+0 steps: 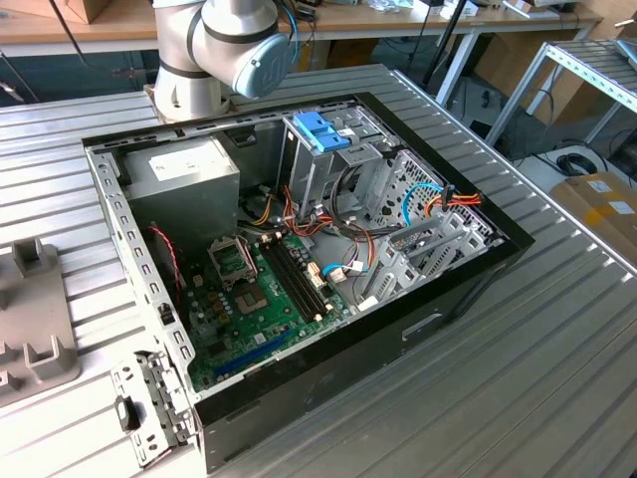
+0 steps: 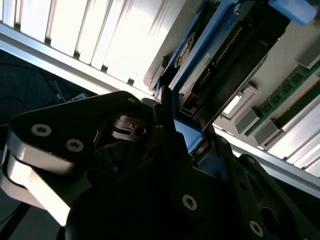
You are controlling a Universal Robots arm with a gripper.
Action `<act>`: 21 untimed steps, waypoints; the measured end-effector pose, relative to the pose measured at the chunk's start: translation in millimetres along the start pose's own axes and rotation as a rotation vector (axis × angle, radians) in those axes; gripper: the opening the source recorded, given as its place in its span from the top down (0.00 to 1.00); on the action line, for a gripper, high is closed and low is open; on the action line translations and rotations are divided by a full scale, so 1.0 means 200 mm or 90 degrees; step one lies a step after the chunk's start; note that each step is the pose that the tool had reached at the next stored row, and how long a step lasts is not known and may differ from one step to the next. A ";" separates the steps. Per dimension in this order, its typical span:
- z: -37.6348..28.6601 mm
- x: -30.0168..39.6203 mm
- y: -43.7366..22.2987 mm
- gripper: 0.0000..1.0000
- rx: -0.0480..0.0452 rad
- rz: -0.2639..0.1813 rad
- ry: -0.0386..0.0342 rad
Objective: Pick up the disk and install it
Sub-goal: 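Pick up the disk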
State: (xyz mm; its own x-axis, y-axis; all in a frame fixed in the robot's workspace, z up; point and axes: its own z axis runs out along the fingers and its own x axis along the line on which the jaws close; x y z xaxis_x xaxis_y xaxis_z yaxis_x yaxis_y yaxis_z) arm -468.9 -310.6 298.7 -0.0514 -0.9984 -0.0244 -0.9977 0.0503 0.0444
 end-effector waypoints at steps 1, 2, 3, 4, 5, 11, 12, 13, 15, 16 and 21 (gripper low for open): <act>-0.003 0.000 0.000 0.63 0.0001 0.000 0.0000; -0.004 0.000 0.000 0.63 0.0002 0.000 -0.0001; -0.007 0.000 0.000 0.63 0.0003 0.000 -0.0001; -0.008 0.000 0.000 0.63 0.0002 0.000 -0.0001; -0.010 0.000 0.001 0.63 0.0001 0.000 0.0000; -0.022 -0.001 0.001 0.63 0.0001 0.000 -0.0001; -0.024 -0.001 0.001 0.63 0.0001 0.000 -0.0001; -0.026 -0.001 0.001 0.63 0.0001 0.000 0.0000; -0.029 -0.001 0.001 0.63 0.0002 0.000 -0.0001; -0.030 -0.001 0.001 0.63 0.0002 0.000 -0.0001; -0.040 -0.001 0.002 0.63 0.0001 0.000 -0.0001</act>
State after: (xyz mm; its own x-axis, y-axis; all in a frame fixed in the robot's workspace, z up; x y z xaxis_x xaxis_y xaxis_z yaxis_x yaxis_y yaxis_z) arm -468.9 -310.6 306.8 -0.0514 -0.9984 -0.0245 -0.9978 0.0503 0.0442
